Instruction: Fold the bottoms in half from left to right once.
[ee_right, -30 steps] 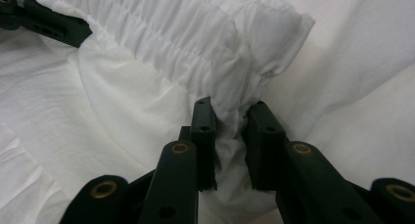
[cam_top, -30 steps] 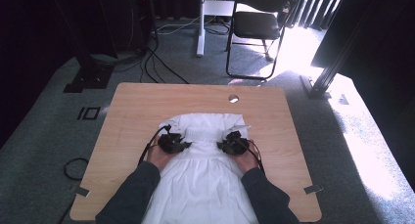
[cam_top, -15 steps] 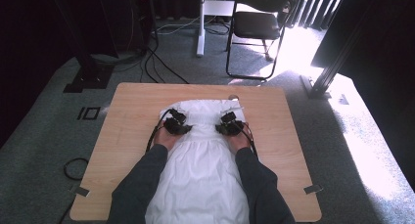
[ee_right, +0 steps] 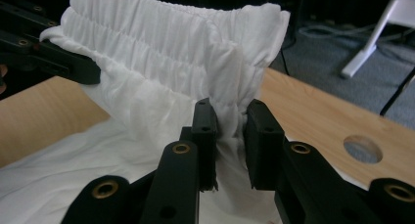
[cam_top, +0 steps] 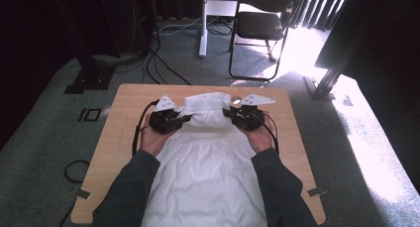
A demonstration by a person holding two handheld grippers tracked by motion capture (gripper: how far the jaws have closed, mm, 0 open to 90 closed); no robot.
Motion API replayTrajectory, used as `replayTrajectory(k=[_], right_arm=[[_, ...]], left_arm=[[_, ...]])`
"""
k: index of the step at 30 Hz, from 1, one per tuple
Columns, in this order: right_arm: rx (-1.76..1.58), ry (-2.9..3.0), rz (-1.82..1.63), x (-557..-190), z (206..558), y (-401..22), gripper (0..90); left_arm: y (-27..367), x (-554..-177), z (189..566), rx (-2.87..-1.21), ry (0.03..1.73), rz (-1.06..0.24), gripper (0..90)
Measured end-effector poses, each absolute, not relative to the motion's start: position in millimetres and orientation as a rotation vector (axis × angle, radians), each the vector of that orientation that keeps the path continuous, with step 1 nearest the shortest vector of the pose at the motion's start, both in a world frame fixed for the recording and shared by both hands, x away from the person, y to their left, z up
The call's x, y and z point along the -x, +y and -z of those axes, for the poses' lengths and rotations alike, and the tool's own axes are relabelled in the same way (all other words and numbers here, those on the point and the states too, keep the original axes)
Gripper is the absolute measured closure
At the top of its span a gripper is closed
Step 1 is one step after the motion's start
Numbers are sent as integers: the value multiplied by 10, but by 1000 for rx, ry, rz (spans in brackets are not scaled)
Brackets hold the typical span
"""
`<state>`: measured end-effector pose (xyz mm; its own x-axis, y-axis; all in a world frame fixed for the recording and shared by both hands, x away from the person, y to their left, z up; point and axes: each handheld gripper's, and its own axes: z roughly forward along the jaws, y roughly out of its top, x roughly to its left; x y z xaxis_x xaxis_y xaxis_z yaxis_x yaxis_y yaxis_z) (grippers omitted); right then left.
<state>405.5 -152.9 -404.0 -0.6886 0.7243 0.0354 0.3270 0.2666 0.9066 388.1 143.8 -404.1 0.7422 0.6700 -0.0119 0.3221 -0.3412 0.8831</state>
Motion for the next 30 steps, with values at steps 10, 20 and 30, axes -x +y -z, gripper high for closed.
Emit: replayTrajectory(k=[10, 20, 30], right_arm=[[-899, 2298, -1362, -3339, 4450, -1626, 767], [-1105, 2519, -1155, -3211, 5366, -1586, 755], [-1164, 2506, -1122, -3363, 5454, -1464, 746]], left_arm=[[1427, -3156, 4642, -2036, 720, -307, 776], [1320, -3120, 5473, -2208, 836, -187, 773], [1370, -3483, 5443, -2251, 837, -243, 777]])
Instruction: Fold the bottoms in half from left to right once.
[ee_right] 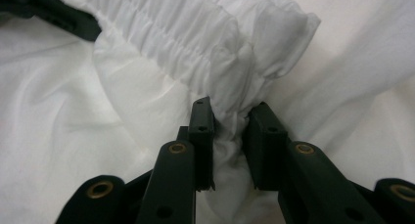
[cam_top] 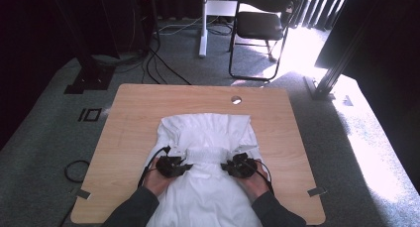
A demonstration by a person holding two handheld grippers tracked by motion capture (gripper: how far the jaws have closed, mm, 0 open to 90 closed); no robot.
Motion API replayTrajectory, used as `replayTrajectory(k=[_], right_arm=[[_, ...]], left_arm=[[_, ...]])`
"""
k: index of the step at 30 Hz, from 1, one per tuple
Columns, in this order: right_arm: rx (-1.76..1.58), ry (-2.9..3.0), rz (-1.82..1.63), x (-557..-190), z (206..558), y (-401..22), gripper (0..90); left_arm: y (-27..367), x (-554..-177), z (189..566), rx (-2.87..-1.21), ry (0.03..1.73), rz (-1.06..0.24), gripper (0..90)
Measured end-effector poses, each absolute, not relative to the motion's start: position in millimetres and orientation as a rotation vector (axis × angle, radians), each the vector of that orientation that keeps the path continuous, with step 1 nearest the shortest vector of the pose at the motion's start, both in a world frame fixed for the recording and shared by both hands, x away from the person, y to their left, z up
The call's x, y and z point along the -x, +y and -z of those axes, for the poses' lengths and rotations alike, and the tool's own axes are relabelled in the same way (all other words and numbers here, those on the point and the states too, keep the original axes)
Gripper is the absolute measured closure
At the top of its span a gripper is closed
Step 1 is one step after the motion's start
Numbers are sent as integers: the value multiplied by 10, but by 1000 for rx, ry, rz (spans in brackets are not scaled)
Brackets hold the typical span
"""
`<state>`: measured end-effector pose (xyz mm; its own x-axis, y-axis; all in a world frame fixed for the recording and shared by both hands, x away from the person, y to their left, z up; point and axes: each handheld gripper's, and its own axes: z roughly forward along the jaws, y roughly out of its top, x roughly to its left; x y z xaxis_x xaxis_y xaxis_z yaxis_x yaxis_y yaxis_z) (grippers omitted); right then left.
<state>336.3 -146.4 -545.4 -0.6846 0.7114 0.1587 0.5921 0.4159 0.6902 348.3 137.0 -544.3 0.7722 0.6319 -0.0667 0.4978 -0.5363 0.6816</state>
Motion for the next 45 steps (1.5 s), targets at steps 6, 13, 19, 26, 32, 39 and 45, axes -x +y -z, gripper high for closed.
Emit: replayTrajectory(k=[6, 13, 19, 26, 32, 39, 45], right_arm=[[-1212, 2460, -1127, -3651, 5465, -1341, 746], [-1232, 2427, -1126, -4071, 5465, -1234, 747], [-1244, 2391, -1106, -4479, 5457, -1215, 749], [-1288, 2347, -1142, -4614, 5444, -1251, 763], [-1204, 2316, -1216, -4530, 5133, -1305, 770], [-1039, 2185, -1357, -4245, 4440, -1453, 774], [-930, 2161, -1415, -3877, 4159, -1543, 774]], left_arm=[[1377, -3909, 5388, -2295, 873, -291, 774], [1415, -4342, 5366, -2287, 938, -328, 769], [1368, -4536, 5382, -2232, 1016, -371, 765], [1323, -4583, 5351, -2212, 1052, -387, 773], [1409, -4491, 5017, -2116, 1000, -402, 791], [1417, -4128, 4353, -1980, 848, -448, 804], [1469, -3756, 4132, -1933, 766, -406, 805]])
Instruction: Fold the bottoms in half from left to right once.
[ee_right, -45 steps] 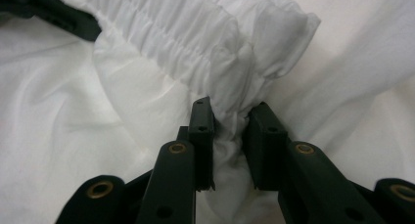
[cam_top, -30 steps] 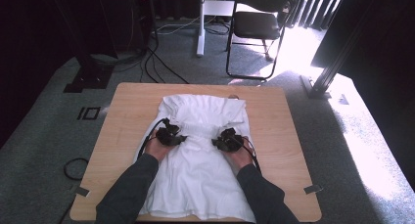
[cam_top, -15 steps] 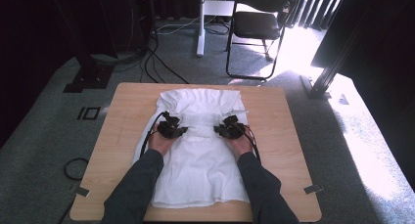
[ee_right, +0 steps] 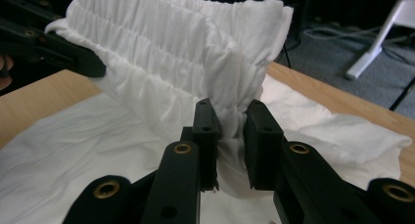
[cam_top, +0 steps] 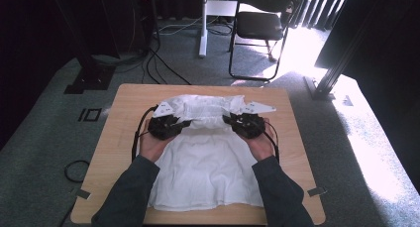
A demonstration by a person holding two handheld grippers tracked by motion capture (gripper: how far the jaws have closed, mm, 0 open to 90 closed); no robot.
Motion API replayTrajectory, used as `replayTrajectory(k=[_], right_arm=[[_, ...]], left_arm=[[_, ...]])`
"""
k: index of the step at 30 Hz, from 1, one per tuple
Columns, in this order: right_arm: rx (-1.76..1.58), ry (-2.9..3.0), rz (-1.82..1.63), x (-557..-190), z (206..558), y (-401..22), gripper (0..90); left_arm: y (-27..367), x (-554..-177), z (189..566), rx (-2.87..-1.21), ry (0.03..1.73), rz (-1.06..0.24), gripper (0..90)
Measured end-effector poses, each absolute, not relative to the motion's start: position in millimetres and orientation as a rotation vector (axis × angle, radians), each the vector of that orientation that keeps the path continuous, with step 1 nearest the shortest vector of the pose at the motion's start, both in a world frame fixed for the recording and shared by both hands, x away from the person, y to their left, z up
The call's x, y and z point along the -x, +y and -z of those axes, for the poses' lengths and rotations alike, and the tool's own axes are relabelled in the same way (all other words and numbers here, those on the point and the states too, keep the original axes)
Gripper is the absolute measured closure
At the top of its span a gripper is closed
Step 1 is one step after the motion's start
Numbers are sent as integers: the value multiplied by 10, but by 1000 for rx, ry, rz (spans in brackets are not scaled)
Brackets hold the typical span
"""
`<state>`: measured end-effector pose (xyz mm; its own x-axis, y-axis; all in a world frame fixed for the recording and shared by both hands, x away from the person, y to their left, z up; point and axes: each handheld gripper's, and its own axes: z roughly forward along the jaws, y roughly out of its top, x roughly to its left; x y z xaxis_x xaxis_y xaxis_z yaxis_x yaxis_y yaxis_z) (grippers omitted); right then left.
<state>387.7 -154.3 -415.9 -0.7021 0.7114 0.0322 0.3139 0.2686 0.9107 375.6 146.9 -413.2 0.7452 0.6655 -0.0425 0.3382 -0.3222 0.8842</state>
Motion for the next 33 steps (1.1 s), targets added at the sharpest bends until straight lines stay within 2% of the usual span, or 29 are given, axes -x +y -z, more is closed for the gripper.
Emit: replayTrajectory(k=[3, 7, 8, 9, 10, 11, 12, 13, 14, 15, 16, 19, 20, 21, 22, 23, 26, 28, 29, 30, 31, 32, 33], right_arm=[[-892, 2166, -1429, -3734, 4133, -1561, 773], [-865, 2213, -1421, -3507, 4258, -1568, 771], [-880, 2253, -1397, -3411, 4441, -1560, 771], [-880, 2253, -1397, -3411, 4441, -1560, 771], [-889, 2271, -1385, -3385, 4516, -1558, 771], [-928, 2321, -1379, -3334, 4734, -1556, 770], [-945, 2345, -1366, -3315, 4842, -1550, 769], [-945, 2345, -1366, -3315, 4842, -1550, 769], [-989, 2392, -1350, -3286, 5050, -1534, 769], [-989, 2392, -1350, -3286, 5050, -1534, 769], [-1009, 2433, -1289, -3261, 5236, -1502, 768], [-1031, 2476, -1247, -3246, 5377, -1484, 752], [-1060, 2502, -1230, -3247, 5431, -1494, 661], [-1060, 2502, -1230, -3247, 5431, -1494, 661], [-1066, 2496, -1236, -3245, 5387, -1527, 539], [-1066, 2496, -1236, -3245, 5387, -1527, 539], [-1034, 2440, -1341, -3235, 5158, -1644, 455], [-1033, 2413, -1372, -3240, 5095, -1682, 451], [-1041, 2387, -1398, -3256, 5037, -1717, 453], [-1085, 2334, -1420, -3337, 4954, -1768, 614], [-1085, 2334, -1420, -3337, 4954, -1768, 614], [-1122, 2310, -1395, -3429, 4929, -1766, 761], [-1122, 2310, -1395, -3429, 4929, -1766, 761]], left_arm=[[1496, -3620, 4119, -1931, 746, -396, 804], [1507, -3398, 4319, -1962, 741, -379, 801], [1512, -3329, 4518, -1987, 748, -359, 800], [1512, -3329, 4518, -1987, 748, -359, 799], [1530, -3308, 4661, -1991, 770, -314, 799], [1540, -3299, 4751, -1990, 791, -280, 795], [1557, -3284, 4986, -2014, 836, -233, 793], [1557, -3284, 4986, -2014, 836, -233, 791], [1554, -3267, 5198, -2038, 879, -179, 789], [1554, -3267, 5198, -2038, 879, -179, 781], [1538, -3252, 5364, -2086, 907, -150, 765], [1549, -3250, 5450, -2095, 937, -106, 657], [1578, -3235, 5412, -2071, 927, -97, 625], [1578, -3235, 5412, -2071, 927, -97, 587], [1610, -3216, 5311, -2054, 918, -118, 555], [1610, -3216, 5311, -2054, 918, -118, 540], [1735, -3222, 5071, -1988, 906, -174, 534], [1765, -3242, 5020, -1966, 910, -191, 535], [1788, -3272, 4976, -1953, 916, -205, 547], [1805, -3330, 4931, -1947, 926, -219, 638], [1805, -3369, 4911, -1941, 937, -230, 638], [1781, -3501, 4894, -1936, 956, -238, 739], [1781, -3501, 4894, -1936, 956, -238, 760]])
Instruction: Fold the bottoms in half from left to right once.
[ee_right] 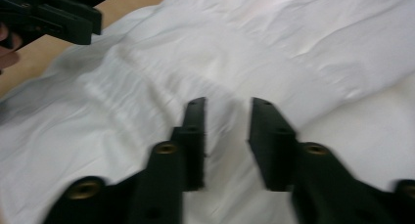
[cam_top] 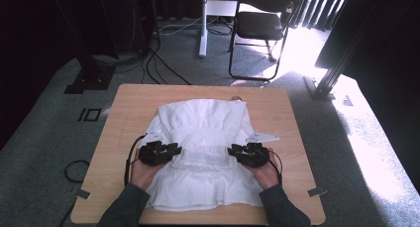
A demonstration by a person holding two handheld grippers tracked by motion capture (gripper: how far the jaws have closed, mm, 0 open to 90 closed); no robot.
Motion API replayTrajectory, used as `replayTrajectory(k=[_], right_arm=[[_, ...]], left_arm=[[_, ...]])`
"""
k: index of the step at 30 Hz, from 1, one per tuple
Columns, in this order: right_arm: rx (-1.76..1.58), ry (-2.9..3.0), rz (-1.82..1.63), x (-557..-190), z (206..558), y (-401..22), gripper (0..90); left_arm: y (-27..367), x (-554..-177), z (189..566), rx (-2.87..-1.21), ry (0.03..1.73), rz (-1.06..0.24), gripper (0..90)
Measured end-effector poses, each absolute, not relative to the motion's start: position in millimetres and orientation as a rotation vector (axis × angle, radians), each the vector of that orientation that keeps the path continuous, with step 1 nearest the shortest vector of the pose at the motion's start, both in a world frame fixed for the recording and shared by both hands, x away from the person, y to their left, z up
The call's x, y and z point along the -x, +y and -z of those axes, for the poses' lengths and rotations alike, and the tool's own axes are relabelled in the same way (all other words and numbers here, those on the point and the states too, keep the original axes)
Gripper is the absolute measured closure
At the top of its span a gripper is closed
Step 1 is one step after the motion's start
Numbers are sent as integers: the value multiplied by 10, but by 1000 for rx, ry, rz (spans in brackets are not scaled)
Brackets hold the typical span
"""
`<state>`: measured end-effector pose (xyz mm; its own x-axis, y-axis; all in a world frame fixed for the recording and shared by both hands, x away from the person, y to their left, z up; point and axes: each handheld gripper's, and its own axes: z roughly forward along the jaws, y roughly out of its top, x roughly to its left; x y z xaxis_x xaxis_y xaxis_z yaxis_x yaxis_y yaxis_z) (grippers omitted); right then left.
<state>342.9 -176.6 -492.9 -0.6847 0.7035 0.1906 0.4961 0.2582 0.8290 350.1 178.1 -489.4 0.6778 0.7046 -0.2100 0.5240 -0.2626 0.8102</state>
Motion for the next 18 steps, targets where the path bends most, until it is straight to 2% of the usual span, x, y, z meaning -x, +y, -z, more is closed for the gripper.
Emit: replayTrajectory(k=[1, 6, 9, 14, 18], right_arm=[[-1154, 2297, -1380, -3557, 4934, -1733, 824], [-1207, 2288, -1296, -3800, 5005, -1606, 819], [-1218, 2373, -1233, -3923, 5139, -1469, 806], [-1194, 2428, -1284, -3829, 5198, -1441, 786], [-1127, 2476, -1344, -3613, 5176, -1497, 758]], left_arm=[[1718, -3643, 4923, -1953, 975, -237, 763], [1604, -3858, 5047, -1996, 1014, -236, 768], [1530, -3904, 5209, -2053, 1004, -170, 768], [1558, -3779, 5233, -2040, 963, -138, 729], [1592, -3586, 5228, -2033, 915, -114, 713]])
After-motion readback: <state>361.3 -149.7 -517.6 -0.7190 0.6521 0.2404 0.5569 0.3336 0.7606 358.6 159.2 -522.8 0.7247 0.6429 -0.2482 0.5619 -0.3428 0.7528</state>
